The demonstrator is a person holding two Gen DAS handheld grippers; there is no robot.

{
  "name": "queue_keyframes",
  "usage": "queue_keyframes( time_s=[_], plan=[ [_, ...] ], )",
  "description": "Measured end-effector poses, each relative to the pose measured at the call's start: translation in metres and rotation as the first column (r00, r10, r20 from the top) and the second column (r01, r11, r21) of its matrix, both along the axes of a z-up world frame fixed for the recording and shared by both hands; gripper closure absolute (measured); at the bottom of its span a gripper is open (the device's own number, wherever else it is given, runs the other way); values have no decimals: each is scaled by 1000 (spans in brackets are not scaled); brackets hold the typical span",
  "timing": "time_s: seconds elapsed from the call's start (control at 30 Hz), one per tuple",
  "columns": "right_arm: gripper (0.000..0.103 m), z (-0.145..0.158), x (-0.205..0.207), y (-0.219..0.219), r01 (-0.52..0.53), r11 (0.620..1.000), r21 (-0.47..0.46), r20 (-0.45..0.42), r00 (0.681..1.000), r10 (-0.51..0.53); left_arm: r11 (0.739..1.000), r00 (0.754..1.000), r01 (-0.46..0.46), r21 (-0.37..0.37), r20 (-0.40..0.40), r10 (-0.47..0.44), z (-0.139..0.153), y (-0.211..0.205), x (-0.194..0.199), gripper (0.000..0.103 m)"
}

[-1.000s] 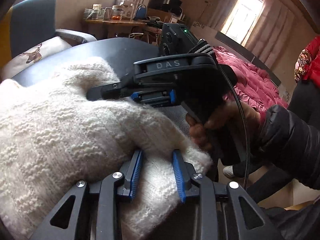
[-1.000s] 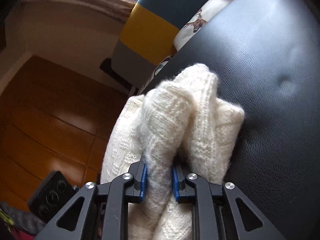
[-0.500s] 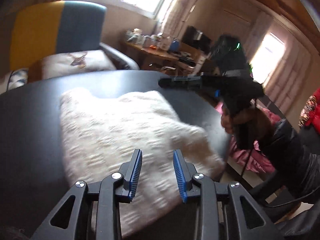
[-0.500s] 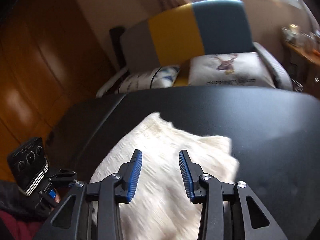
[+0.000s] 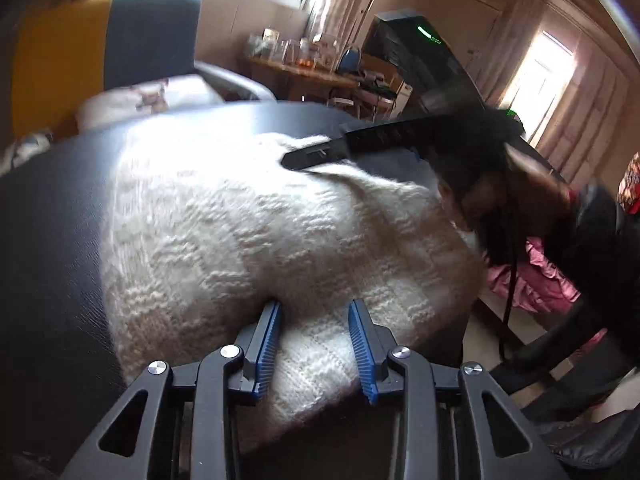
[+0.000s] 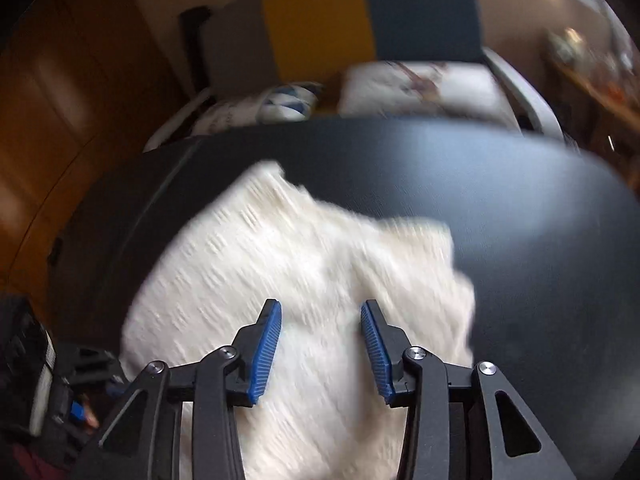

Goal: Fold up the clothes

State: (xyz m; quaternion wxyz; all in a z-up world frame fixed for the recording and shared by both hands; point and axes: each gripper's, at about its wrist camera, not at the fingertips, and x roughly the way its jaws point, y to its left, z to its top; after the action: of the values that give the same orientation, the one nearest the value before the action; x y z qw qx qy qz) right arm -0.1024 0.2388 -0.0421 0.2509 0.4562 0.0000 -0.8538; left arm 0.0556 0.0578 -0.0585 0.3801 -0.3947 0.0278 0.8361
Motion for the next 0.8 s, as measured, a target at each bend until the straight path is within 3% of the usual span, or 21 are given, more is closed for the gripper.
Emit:
queue_keyframes(
  time_s=[0.07, 0.13, 0.23, 0.27, 0.3, 0.4, 0.53, 0.67, 0.8],
  plan=[
    [58, 15, -19, -30, -103, 994, -27, -18, 995, 102, 1000, 1000, 11, -15, -16, -11, 1, 4, 6, 67],
    [58, 11, -41, -66, -207, 978, -35, 5, 978, 207, 1000, 1000, 6, -14, -5, -6, -1, 5, 5, 67],
    [58, -35, -75, -108, -266, 962, 53, 147, 955, 256, 1000, 1000, -3, -11, 16, 3, -4, 5, 3, 66],
    [50, -53, -85, -117, -274, 959, 76, 194, 947, 255, 1000, 1000, -6, -10, 23, 7, -5, 6, 2, 66],
    [49, -70, -96, -116, -258, 965, 43, 221, 945, 243, 1000, 1000, -10, -9, 30, 10, -6, 6, 1, 66],
    [49, -72, -101, -108, -242, 970, -24, 204, 949, 242, 1000, 999, -16, -4, 45, 16, -8, 6, -1, 66],
    [49, -72, -99, -107, -238, 971, -23, 181, 954, 238, 1000, 999, -15, 8, 43, 14, -6, 3, -1, 66],
    [46, -61, -87, -111, -218, 975, 48, 111, 971, 211, 1000, 999, -30, 10, 34, 29, 4, -4, 3, 66],
    [45, -27, -51, -108, -150, 981, 122, -34, 987, 155, 997, 997, -71, 41, 20, 70, 25, -27, 18, 66]
  ],
)
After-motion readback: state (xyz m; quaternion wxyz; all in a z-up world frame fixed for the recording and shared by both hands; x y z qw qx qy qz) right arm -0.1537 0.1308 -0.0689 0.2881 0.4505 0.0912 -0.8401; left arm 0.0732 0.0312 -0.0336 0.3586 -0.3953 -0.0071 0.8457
